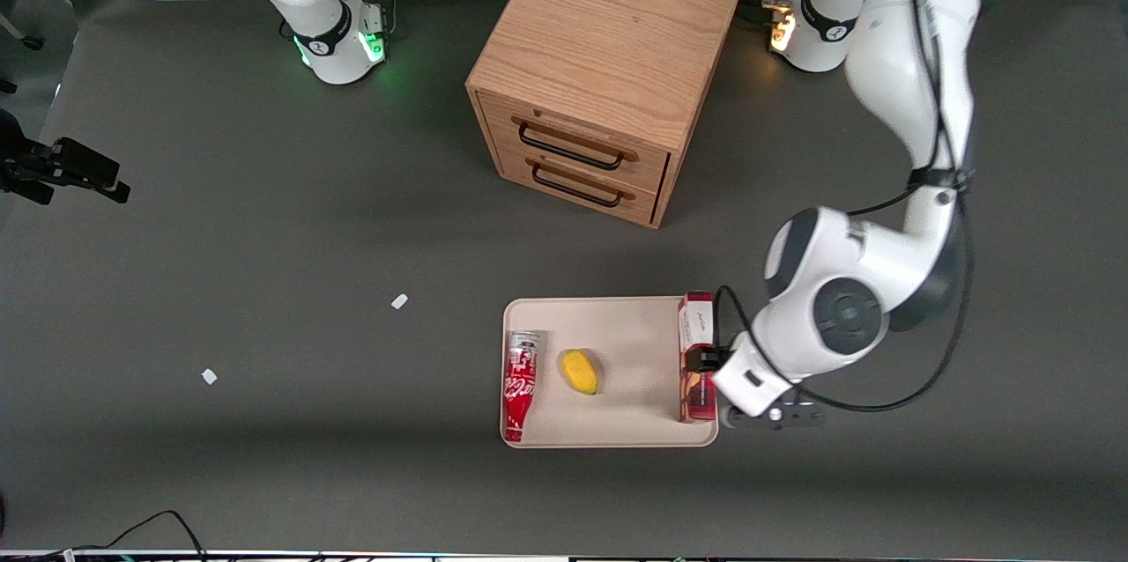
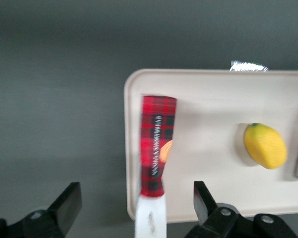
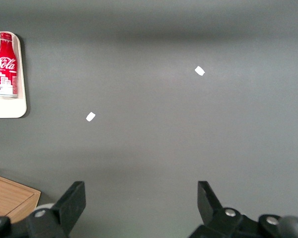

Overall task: Place red cookie box on tray
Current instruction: 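Open the left gripper and withdraw it away from the tray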

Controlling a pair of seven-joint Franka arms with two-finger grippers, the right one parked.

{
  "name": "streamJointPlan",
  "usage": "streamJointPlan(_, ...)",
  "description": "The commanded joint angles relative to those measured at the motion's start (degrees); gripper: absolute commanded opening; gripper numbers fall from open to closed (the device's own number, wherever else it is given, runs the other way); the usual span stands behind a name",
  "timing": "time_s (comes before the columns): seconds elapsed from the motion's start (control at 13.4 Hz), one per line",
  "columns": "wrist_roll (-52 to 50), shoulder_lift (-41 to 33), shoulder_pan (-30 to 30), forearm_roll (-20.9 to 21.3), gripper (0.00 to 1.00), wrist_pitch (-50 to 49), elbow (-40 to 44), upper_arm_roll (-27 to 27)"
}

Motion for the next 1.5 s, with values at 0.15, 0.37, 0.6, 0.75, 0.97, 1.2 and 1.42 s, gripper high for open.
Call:
streamJointPlan(0.15, 3.3, -21.0, 9.9, -1.9, 1.00, -5.6, -18.0, -1.7)
streamJointPlan(0.37, 11.3, -27.7, 15.5, -1.0, 1.00, -15.7, -18.7, -1.5)
streamJointPlan(0.6, 16.4, -36.2, 22.0, -1.0, 1.00, -18.6, -24.7, -1.6)
streamJointPlan(0.75, 21.1, -41.1, 25.3, -0.8, 1.00, -19.0, -28.4, -1.7)
streamJointPlan(0.97, 24.9, -46.1, 28.1, 0.8, 1.00, -20.9, -30.6, -1.7)
streamJointPlan(1.2, 25.0, -49.1, 28.2, 3.9, 1.00, -23.7, -30.2, -1.7)
streamJointPlan(1.42, 25.1, -50.9, 28.2, 3.7, 1.00, -25.4, -30.1, -2.3)
